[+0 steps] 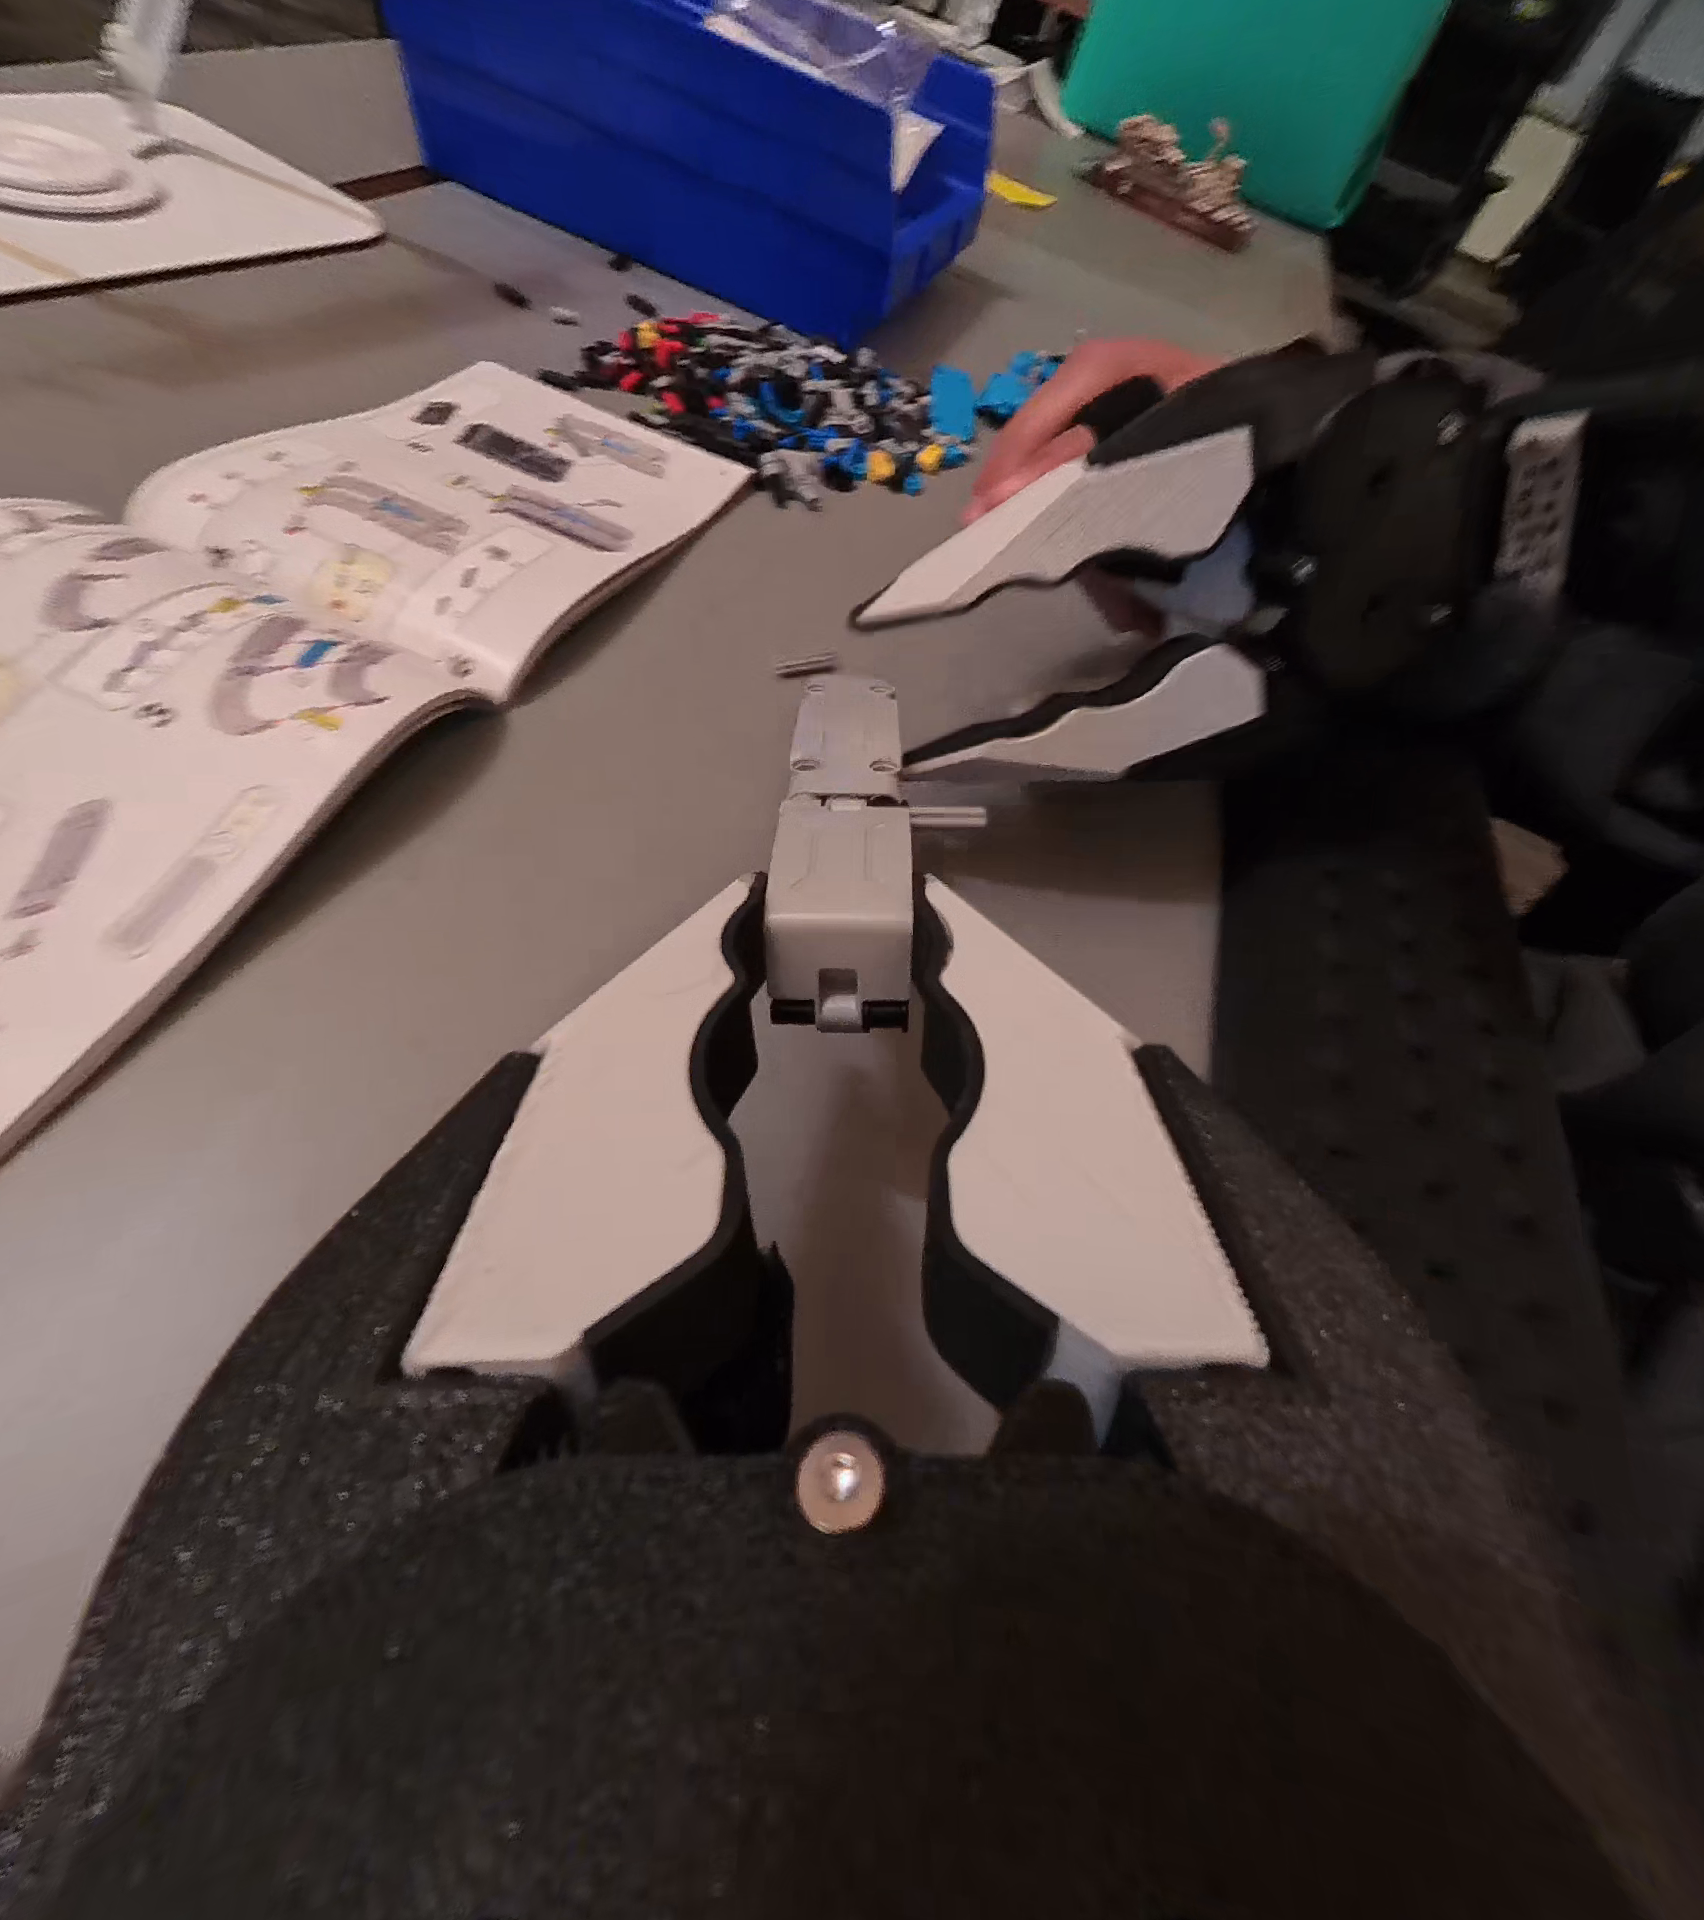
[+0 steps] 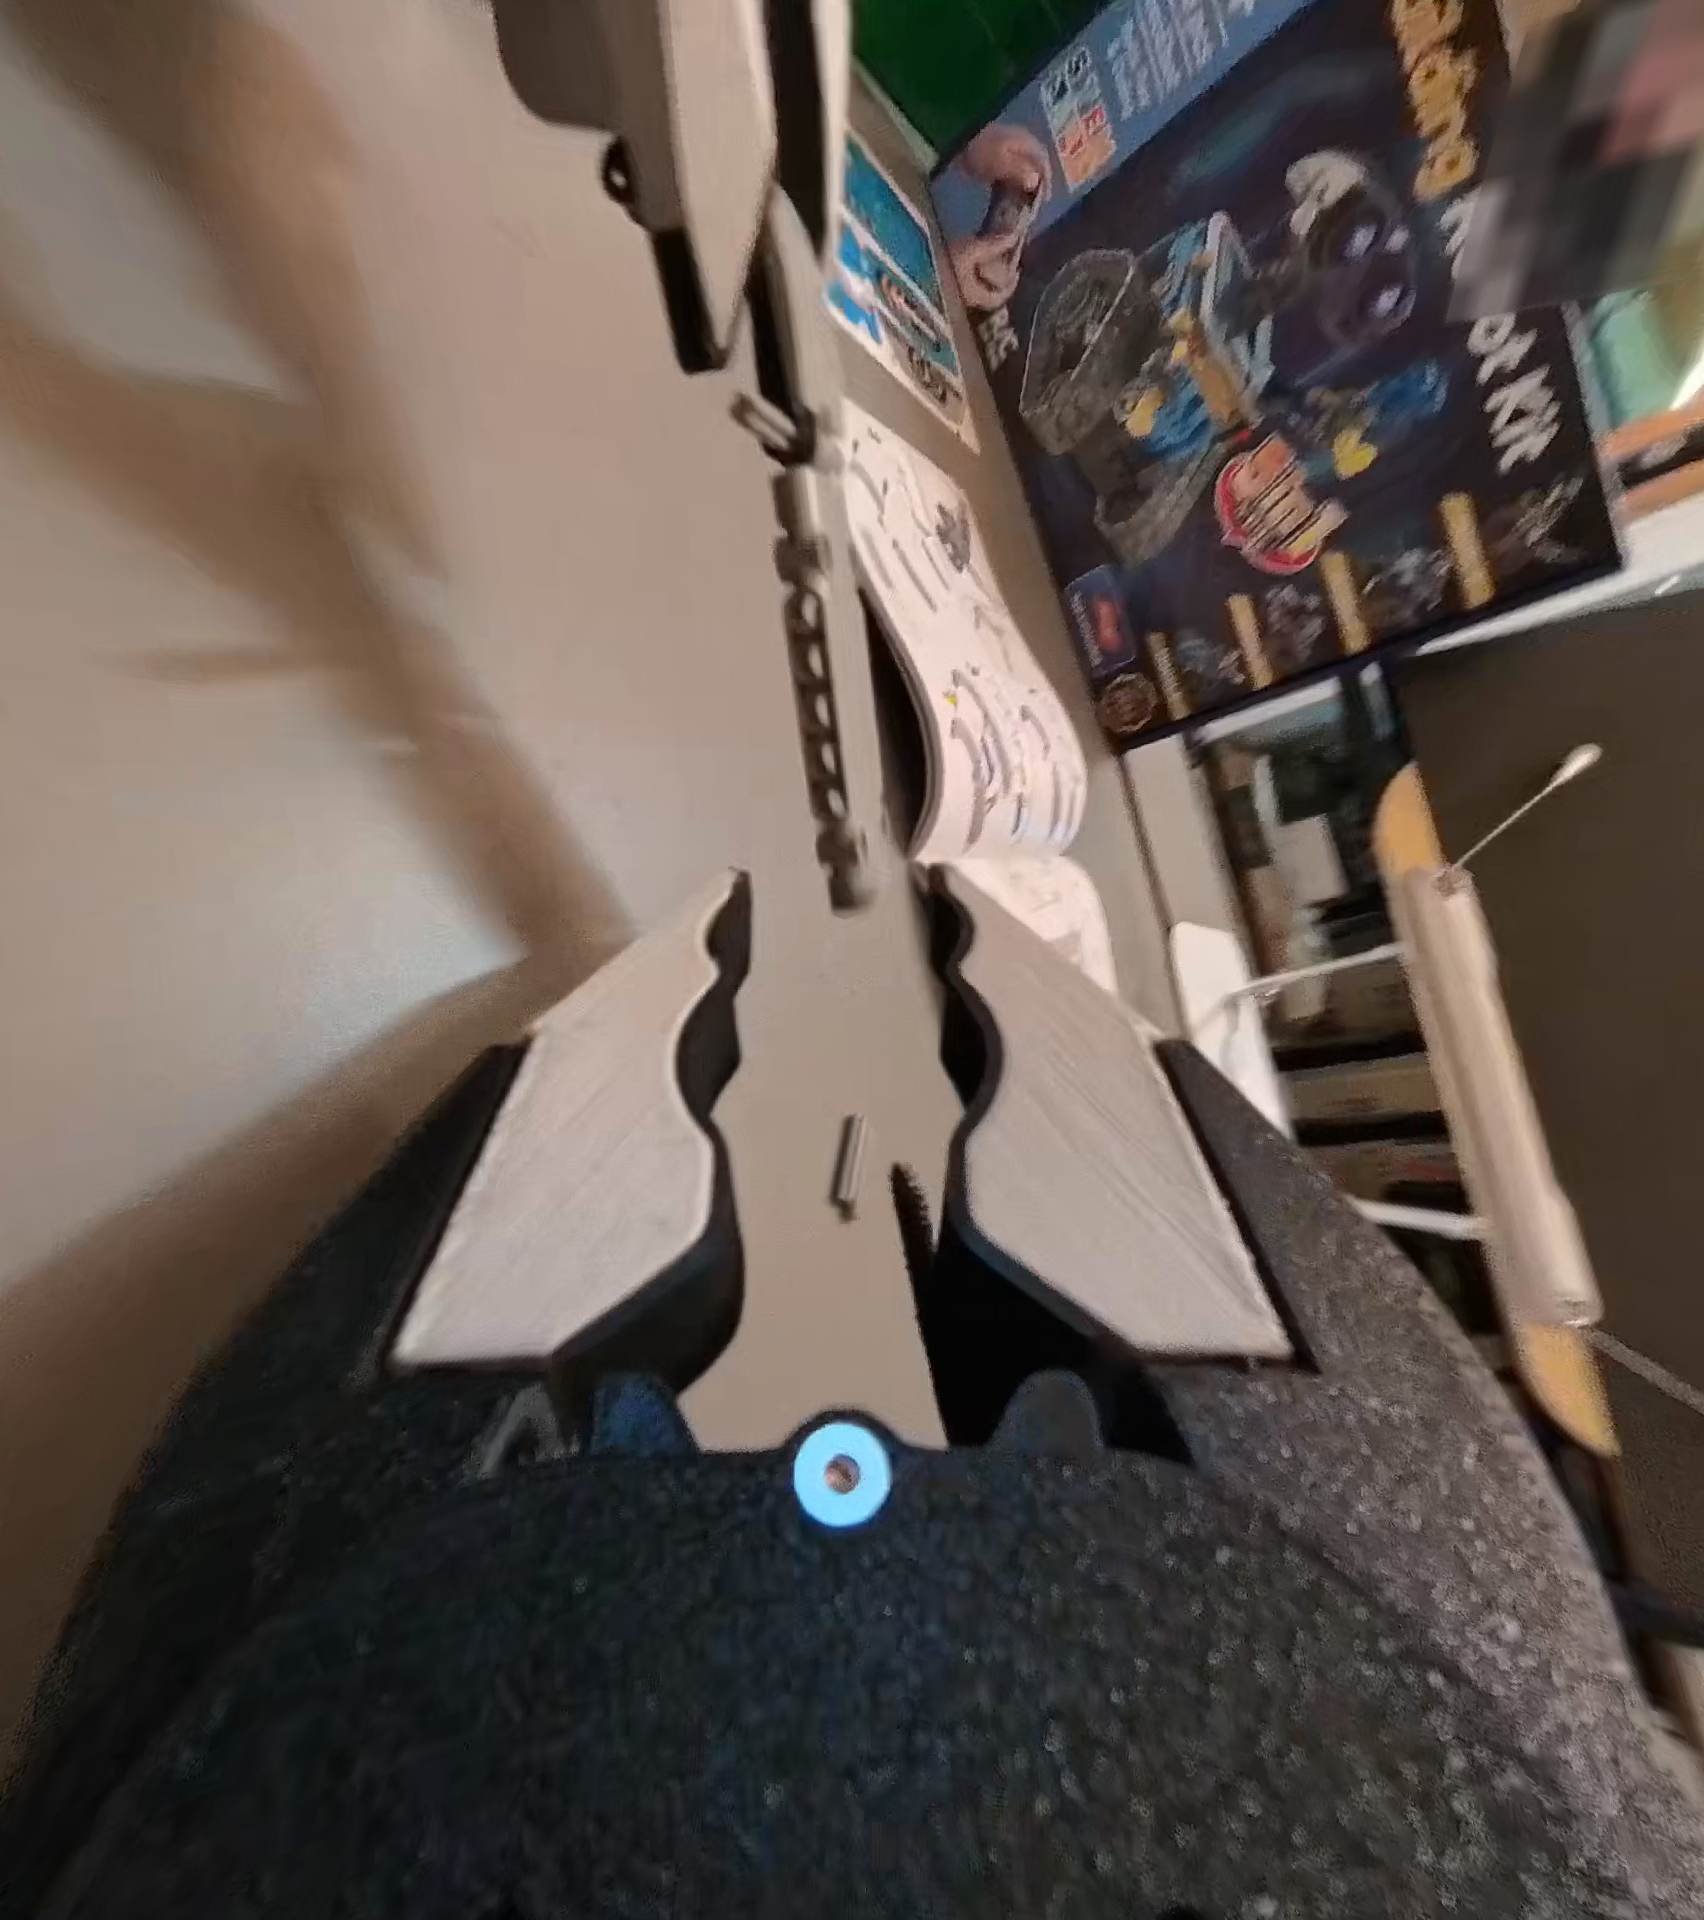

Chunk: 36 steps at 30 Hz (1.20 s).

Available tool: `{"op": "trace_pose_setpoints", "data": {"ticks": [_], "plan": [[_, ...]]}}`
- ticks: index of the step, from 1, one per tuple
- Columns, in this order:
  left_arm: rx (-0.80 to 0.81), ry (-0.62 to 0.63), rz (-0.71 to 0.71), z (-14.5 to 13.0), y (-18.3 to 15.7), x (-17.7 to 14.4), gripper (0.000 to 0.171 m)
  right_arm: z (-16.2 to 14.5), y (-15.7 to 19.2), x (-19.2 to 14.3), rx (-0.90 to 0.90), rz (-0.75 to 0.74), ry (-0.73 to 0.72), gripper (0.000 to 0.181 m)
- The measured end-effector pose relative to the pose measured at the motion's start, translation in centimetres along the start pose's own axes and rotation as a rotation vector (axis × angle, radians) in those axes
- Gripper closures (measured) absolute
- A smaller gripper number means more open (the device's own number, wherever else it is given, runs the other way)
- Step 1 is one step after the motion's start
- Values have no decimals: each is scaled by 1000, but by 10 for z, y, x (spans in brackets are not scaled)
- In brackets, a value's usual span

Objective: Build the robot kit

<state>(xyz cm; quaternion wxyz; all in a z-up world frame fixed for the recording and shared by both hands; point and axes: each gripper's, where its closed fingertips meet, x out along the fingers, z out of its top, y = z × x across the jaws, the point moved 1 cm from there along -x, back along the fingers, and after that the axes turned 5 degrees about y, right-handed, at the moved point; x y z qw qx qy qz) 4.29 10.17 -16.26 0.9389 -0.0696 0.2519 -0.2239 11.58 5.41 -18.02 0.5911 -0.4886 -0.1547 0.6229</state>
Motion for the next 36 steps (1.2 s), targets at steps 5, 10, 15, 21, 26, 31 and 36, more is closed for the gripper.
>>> {"op": "trace_pose_setpoints", "data": {"ticks": [5,10,15,21,26,31,36], "plan": [[13,113,261,-23,45,-11,146,-11,-23,-1,346,92,-34,138],[-50,168,354,-33,64,-13,146,-33,-52,3,843,248,-73,136],[-123,278,392,-53,77,-12,146,-57,-51,12,1001,352,-23,133],[-89,304,408,-55,76,-9,145,-67,-47,19,944,322,35,139],[-71,296,386,-54,71,-10,144,-73,-47,14,900,283,68,138],[-100,242,378,-47,73,-14,136,-100,-80,-28,926,124,153,140],[-61,206,425,-40,80,-22,123,-237,-102,-144,1022,-196,555,140]]}}
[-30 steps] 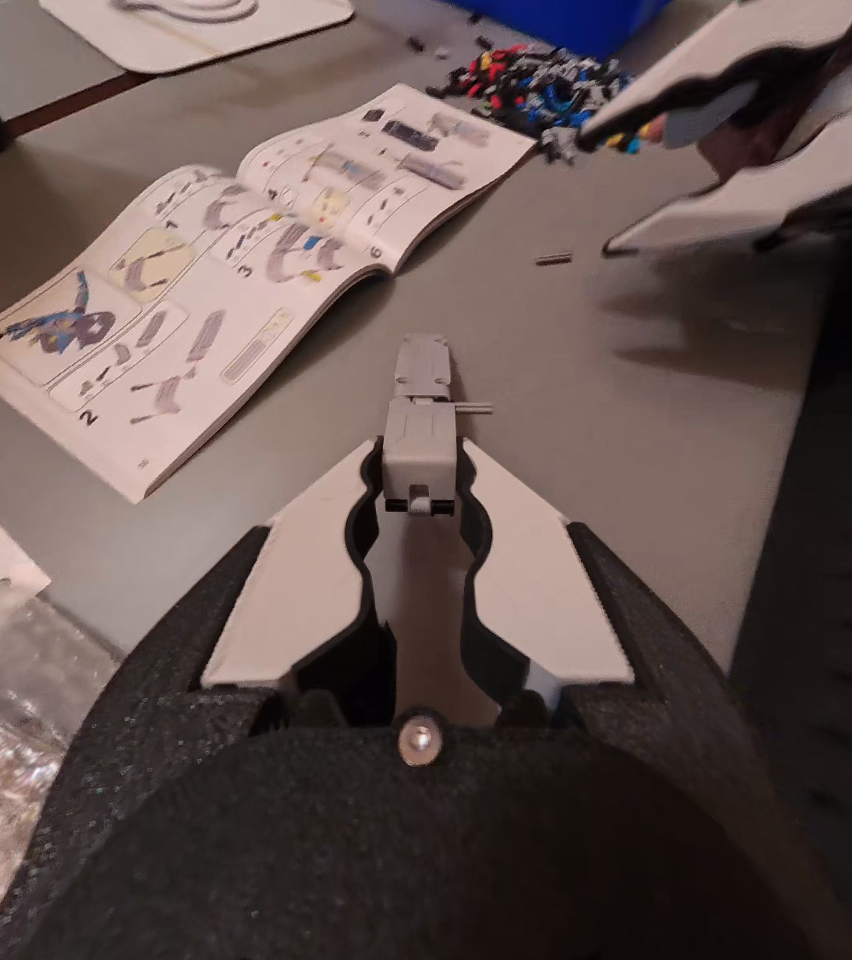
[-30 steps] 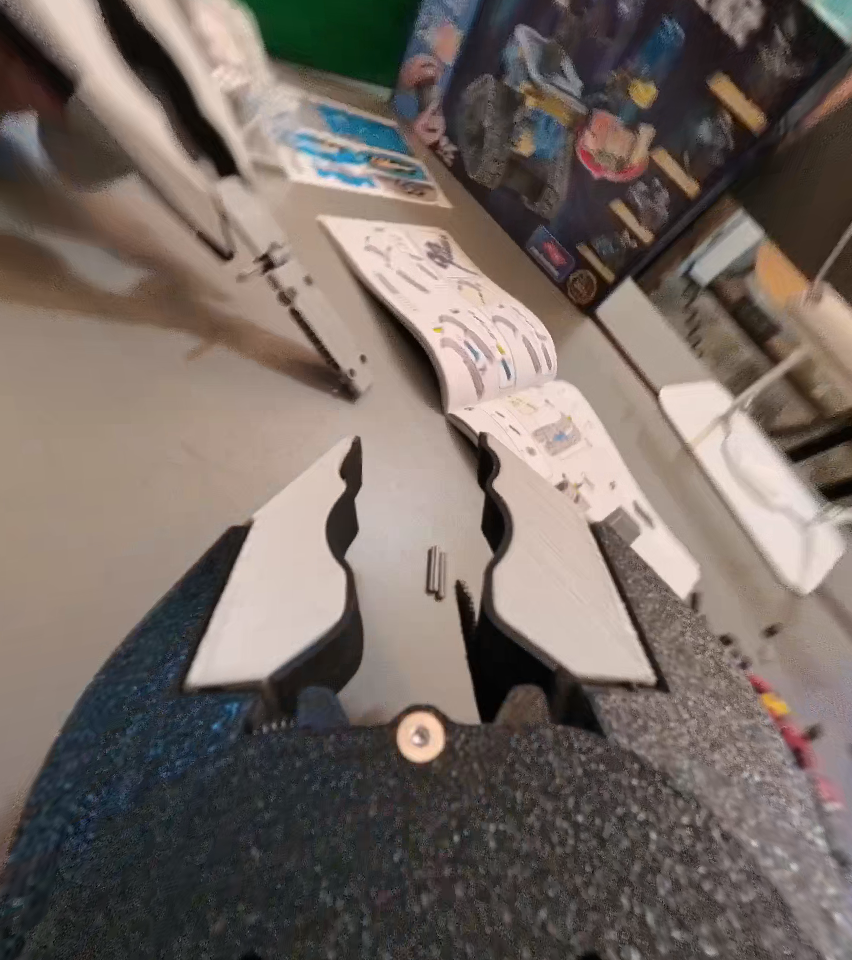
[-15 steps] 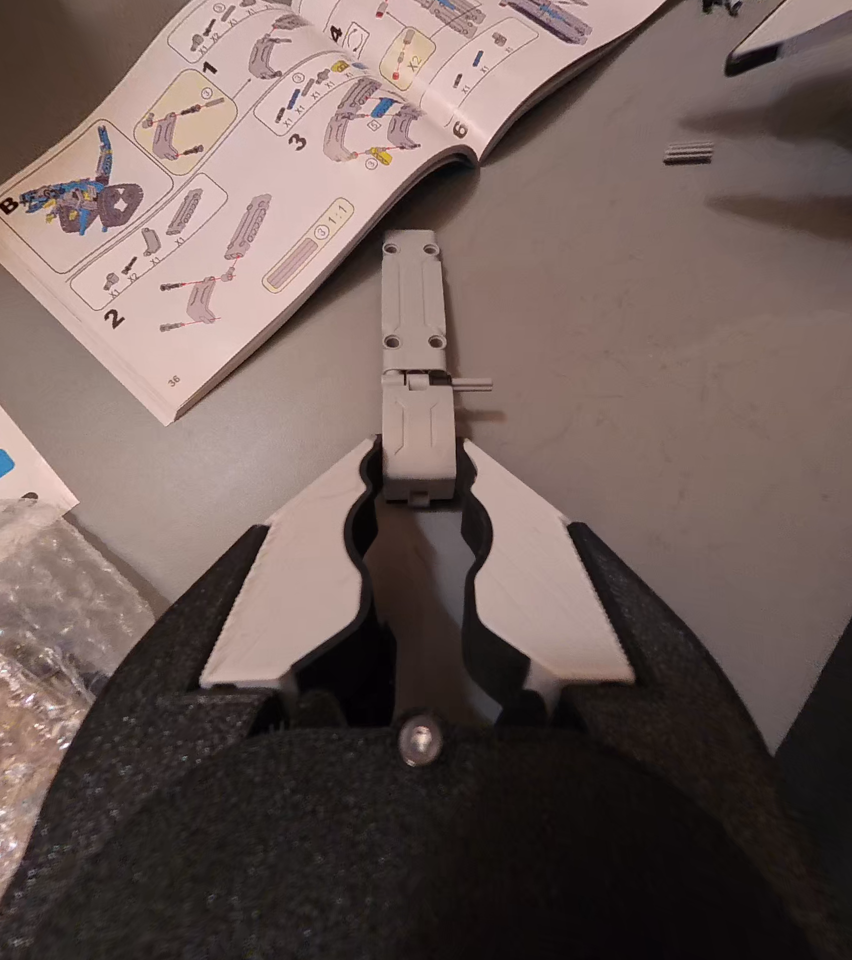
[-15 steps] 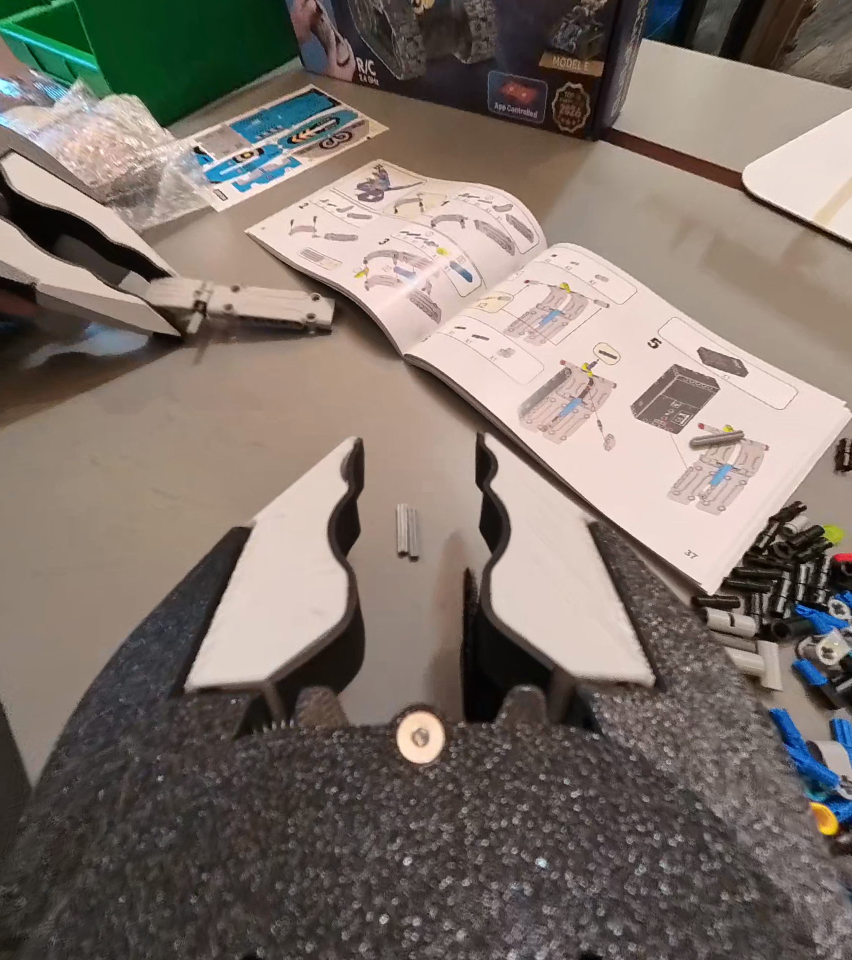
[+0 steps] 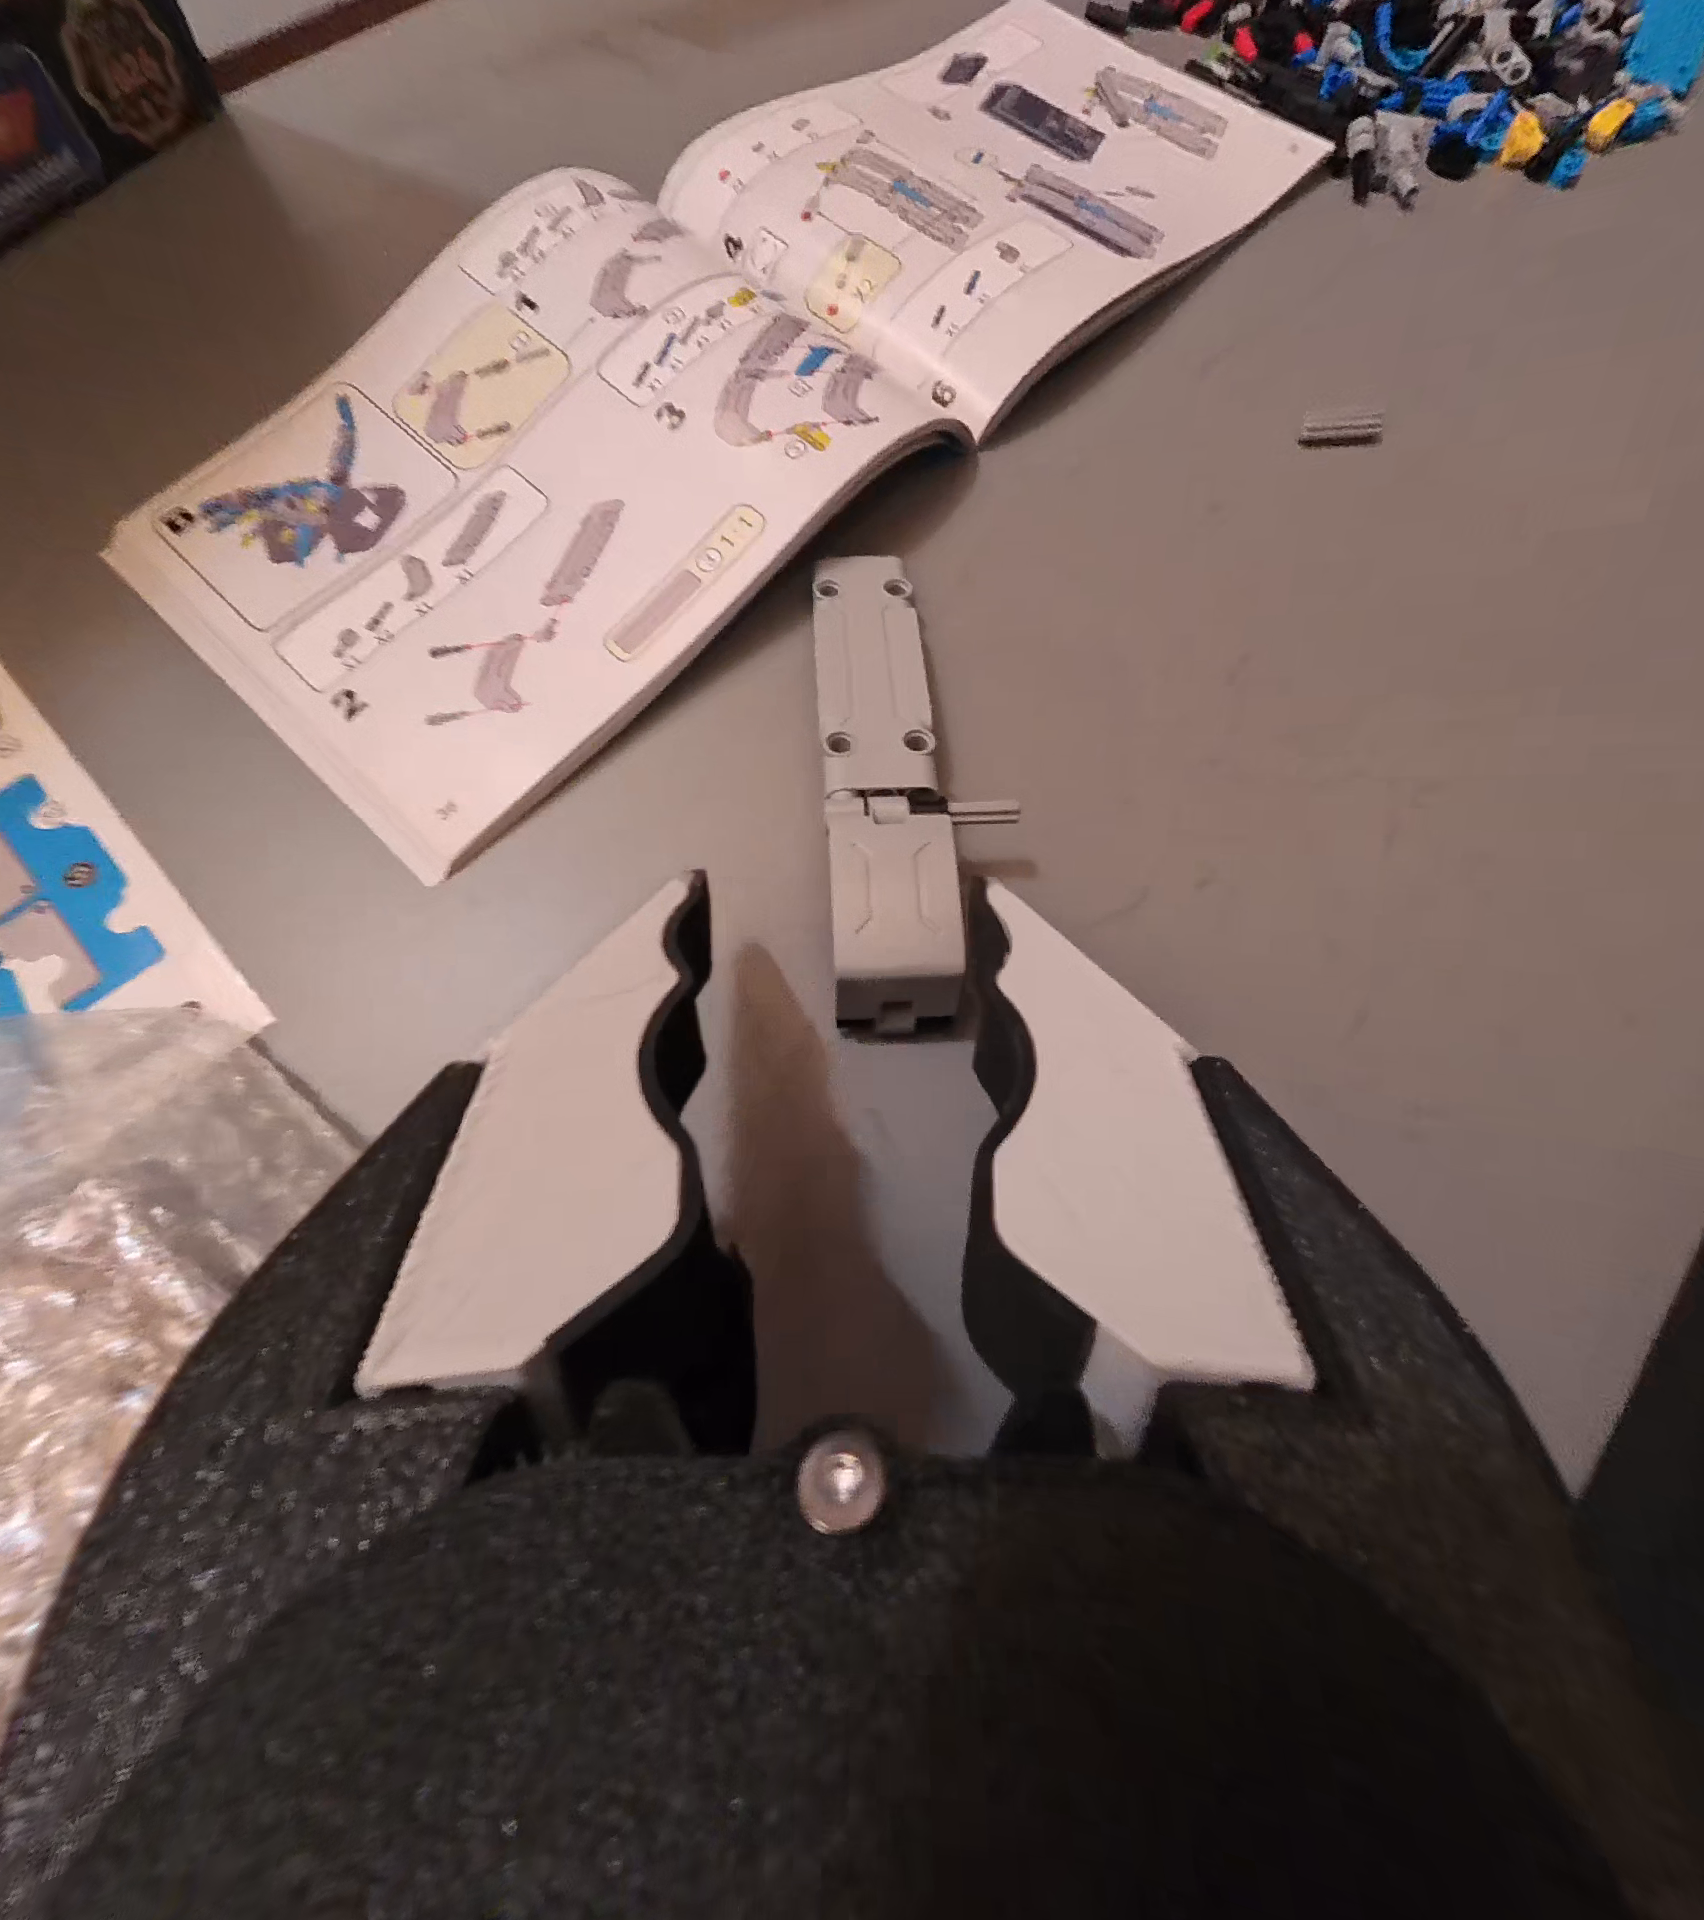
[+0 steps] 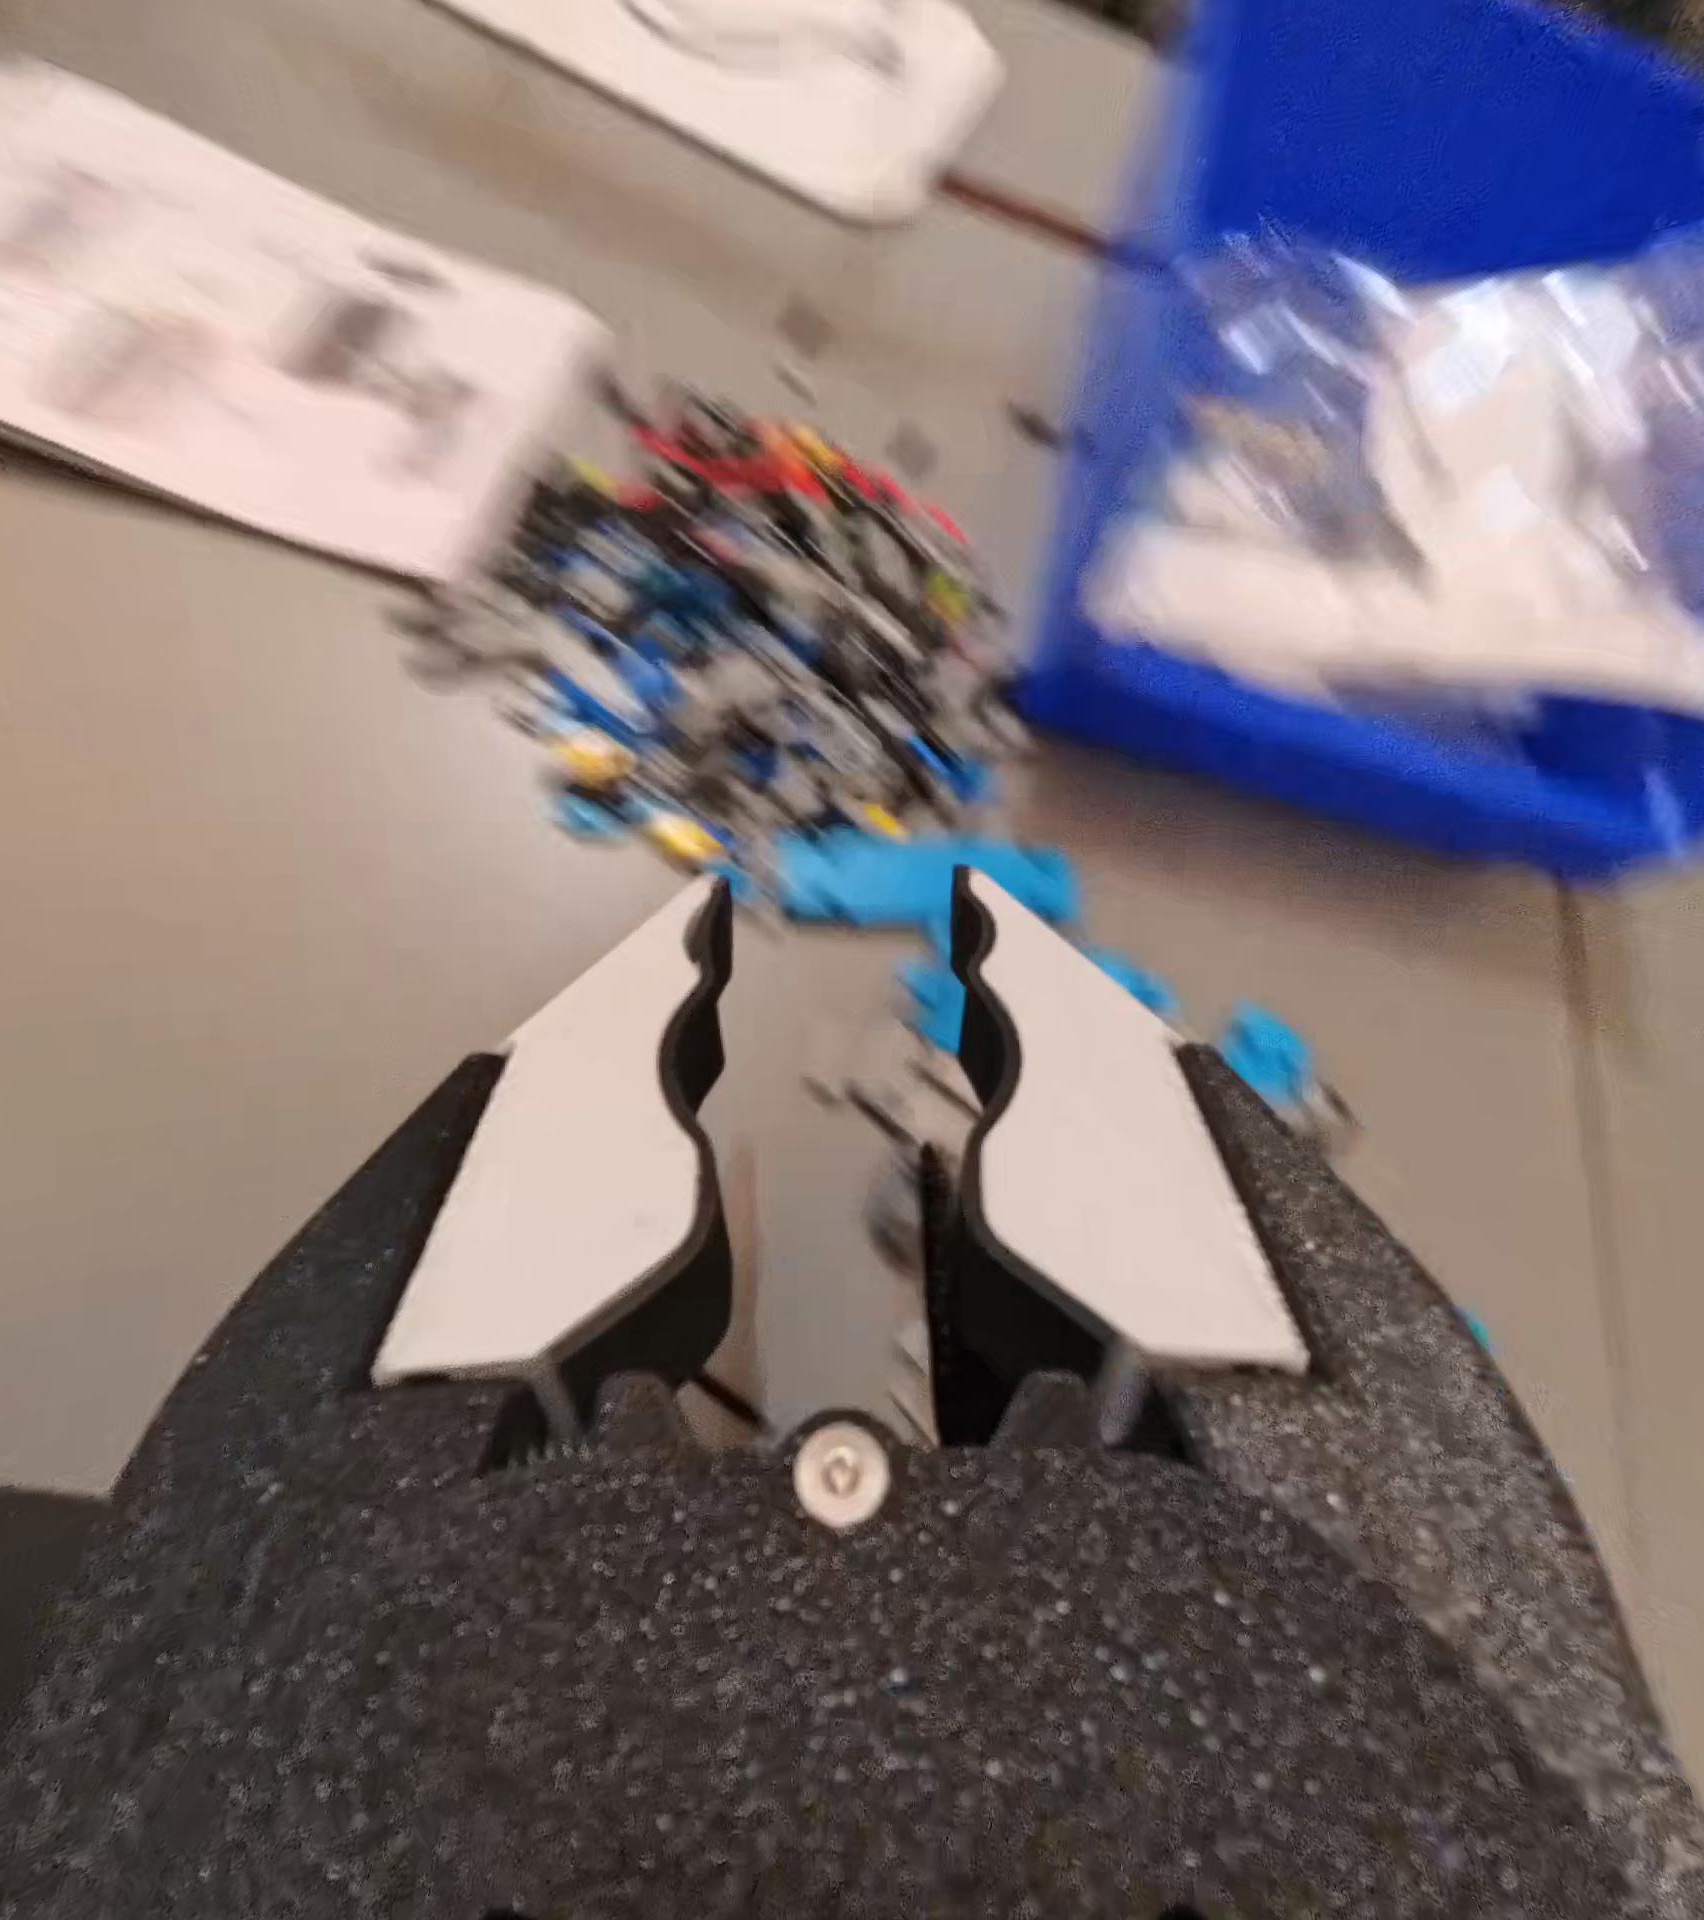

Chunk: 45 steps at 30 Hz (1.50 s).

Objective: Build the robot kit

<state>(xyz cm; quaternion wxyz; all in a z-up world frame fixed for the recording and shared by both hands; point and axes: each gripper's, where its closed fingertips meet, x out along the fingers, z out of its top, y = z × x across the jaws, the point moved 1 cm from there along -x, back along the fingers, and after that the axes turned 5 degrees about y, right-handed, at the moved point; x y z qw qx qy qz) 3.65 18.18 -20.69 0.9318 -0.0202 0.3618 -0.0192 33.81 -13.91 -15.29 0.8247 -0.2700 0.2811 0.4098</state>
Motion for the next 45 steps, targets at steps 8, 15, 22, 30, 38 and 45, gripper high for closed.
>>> {"op": "trace_pose_setpoints", "data": {"ticks": [8,15,22,30,38,45], "plan": [[-21,-168,-25,27,-4,-15,124,-36,-8,-9,236,189,-22,132],[-71,-195,-65,30,-8,-19,127,-54,-14,28,355,129,150,151],[-57,-174,-63,28,-12,-16,128,-64,-15,32,387,-7,257,158],[-109,-160,-71,25,-8,-14,130,-67,-11,30,342,-79,308,168],[-124,-152,-72,23,-6,-13,132,-64,-10,27,322,-46,281,176],[-128,-163,-56,24,-3,-15,134,-24,10,-21,244,-27,186,176]]}}
